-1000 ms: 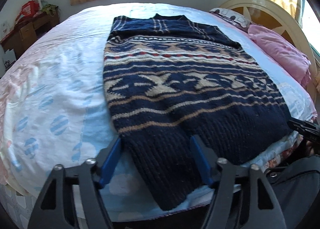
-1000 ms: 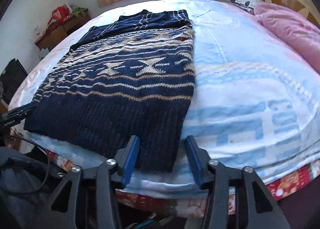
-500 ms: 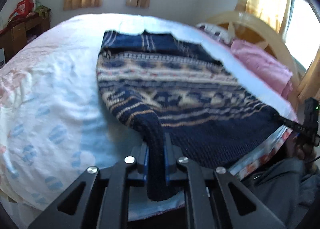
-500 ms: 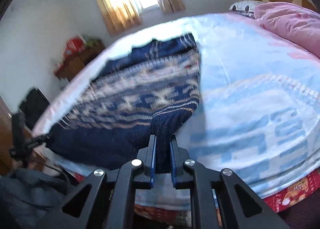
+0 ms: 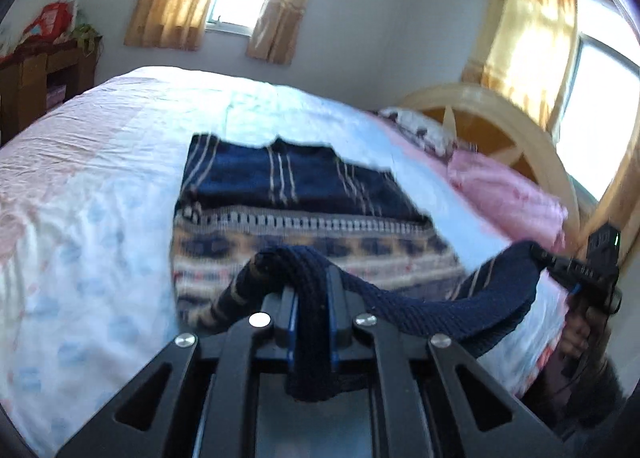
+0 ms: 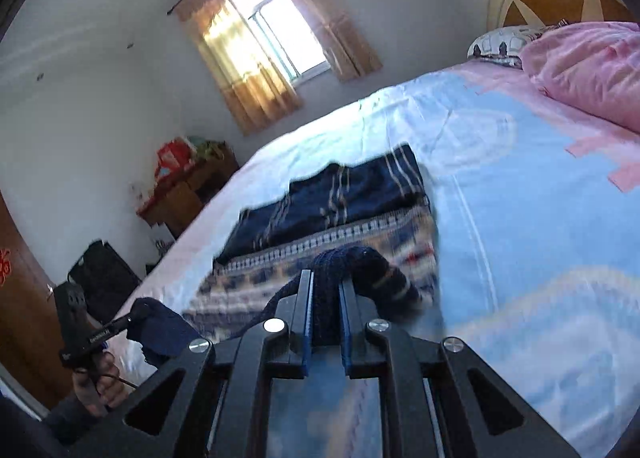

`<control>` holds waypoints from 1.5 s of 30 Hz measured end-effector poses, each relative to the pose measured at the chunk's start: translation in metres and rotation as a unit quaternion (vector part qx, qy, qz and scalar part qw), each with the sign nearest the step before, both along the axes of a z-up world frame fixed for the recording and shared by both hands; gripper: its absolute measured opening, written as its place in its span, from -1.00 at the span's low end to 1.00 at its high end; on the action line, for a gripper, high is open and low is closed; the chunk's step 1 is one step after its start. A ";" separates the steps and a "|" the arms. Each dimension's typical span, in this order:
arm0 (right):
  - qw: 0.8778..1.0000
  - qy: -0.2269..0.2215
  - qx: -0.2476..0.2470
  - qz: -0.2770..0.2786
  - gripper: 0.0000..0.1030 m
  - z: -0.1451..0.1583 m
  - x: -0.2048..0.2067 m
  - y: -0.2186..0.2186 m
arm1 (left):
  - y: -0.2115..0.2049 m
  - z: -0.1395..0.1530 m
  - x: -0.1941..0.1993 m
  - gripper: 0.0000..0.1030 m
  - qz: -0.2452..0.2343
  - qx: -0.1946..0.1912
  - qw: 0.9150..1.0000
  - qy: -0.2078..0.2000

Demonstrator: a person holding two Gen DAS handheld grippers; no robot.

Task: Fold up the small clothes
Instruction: 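Lift the held hem with both tools and fold it over toward the collar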

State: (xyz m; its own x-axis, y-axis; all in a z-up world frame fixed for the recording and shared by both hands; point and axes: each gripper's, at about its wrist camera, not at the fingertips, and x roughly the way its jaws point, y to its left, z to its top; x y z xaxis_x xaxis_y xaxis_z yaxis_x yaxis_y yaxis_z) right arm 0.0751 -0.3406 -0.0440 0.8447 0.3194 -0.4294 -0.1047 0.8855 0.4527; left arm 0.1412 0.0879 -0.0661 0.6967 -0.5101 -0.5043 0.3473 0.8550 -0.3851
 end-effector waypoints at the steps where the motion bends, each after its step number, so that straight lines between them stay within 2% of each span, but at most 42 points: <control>1: 1.000 -0.007 -0.001 -0.005 -0.80 0.006 0.010 -0.001 | 0.001 0.002 0.008 -0.77 0.005 -0.007 1.000 0.000; 7: 1.000 -0.015 0.006 -0.017 -0.80 0.027 0.067 -0.004 | -0.002 0.005 0.066 -0.78 0.019 -0.016 1.000 0.006; 19: 1.000 0.006 0.020 -0.019 -0.81 0.041 0.171 -0.006 | -0.001 0.014 0.168 -0.78 0.036 -0.019 0.999 0.013; 26: 0.999 0.031 0.017 -0.034 -0.81 0.043 0.243 -0.014 | -0.005 0.004 0.235 -0.78 0.044 -0.015 0.999 0.028; 31: 0.996 0.071 0.009 -0.045 -0.81 0.021 0.292 -0.018 | -0.010 -0.018 0.270 -0.78 0.050 -0.003 0.997 0.055; 36: 0.992 0.116 0.007 -0.054 -0.81 -0.009 0.328 -0.024 | -0.012 -0.035 0.296 -0.78 0.053 -0.005 0.995 0.079; 39: 0.989 0.139 0.004 -0.052 -0.80 -0.025 0.355 -0.029 | -0.011 -0.043 0.313 -0.70 0.062 -0.012 0.993 0.102; 42: 0.986 0.155 0.022 -0.053 -0.73 -0.038 0.385 -0.037 | -0.007 -0.050 0.329 -0.64 0.090 -0.012 0.988 0.122; 45: 0.984 0.156 0.035 -0.075 -0.53 -0.046 0.407 -0.047 | 0.009 -0.051 0.332 -0.59 0.136 -0.029 0.983 0.122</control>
